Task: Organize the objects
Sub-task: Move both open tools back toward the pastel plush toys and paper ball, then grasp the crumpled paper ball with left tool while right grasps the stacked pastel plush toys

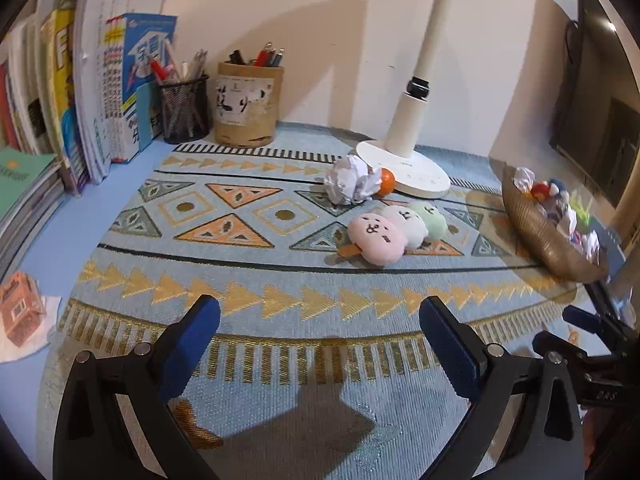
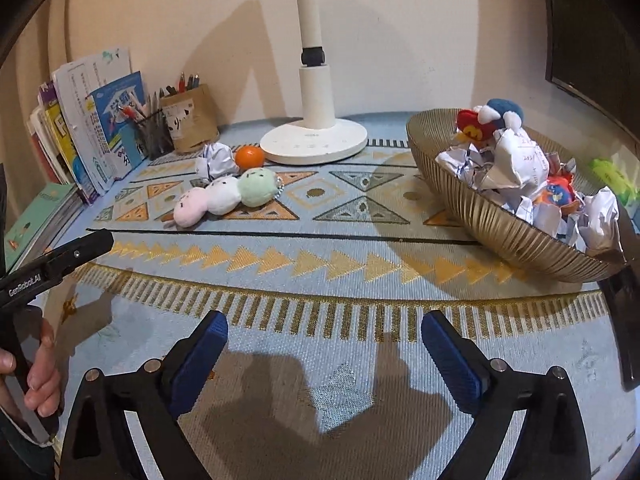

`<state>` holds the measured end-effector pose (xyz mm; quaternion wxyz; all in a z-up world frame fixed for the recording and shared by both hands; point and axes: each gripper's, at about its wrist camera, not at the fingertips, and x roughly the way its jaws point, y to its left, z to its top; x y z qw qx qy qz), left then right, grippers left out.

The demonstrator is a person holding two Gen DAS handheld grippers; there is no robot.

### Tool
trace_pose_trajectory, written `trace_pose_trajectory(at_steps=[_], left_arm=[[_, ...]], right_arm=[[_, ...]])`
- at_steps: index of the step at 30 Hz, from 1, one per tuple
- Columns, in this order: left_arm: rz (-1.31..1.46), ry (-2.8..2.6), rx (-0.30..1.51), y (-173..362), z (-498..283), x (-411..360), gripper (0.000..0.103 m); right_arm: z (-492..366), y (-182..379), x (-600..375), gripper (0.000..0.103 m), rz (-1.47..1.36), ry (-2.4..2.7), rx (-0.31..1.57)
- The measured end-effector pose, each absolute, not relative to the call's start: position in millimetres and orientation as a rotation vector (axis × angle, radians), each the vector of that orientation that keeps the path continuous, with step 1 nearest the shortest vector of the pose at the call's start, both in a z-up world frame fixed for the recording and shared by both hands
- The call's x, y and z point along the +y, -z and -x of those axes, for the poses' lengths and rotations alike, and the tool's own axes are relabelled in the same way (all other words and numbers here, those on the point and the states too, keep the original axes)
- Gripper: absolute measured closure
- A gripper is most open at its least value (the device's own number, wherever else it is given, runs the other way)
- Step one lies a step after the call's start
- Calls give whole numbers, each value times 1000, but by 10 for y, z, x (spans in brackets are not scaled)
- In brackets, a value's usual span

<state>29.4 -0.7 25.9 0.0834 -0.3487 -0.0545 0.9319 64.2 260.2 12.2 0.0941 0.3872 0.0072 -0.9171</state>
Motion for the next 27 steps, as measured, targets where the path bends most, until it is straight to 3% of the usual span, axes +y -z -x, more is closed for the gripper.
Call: trace_pose_trajectory(at_steps=[3, 5, 7, 9, 15, 20, 23, 27], left_arm=[[1072, -2747, -120, -240, -265, 57, 3], [1237, -2667, -90, -155, -165, 128, 3], [1378, -2493, -167, -86, -38, 174, 5], [1321, -2447, -230, -200, 34, 161, 5], [1197, -2484, -53, -646, 545, 166, 3], [1158, -2490, 125, -490, 1154, 267, 3], [1129, -2484, 147, -356, 1375, 265, 4], [1089, -2524, 75, -285, 1573, 155, 4]], right_arm=[[-590, -78, 2591, 5, -1205, 2711, 31], [-571, -65, 2583, 5, -1224, 2715, 39], [-567, -64, 2581, 5, -1229, 2714, 44], [-565, -58, 2582, 5, -1235, 2708, 50], [-516, -68, 2555, 5, -1270, 2694, 65], [-224, -321, 2541, 5, -1274, 2476, -436], [34, -396, 2249, 5, -1303, 2543, -369], [358, -232, 1895, 5, -1357, 2429, -423]])
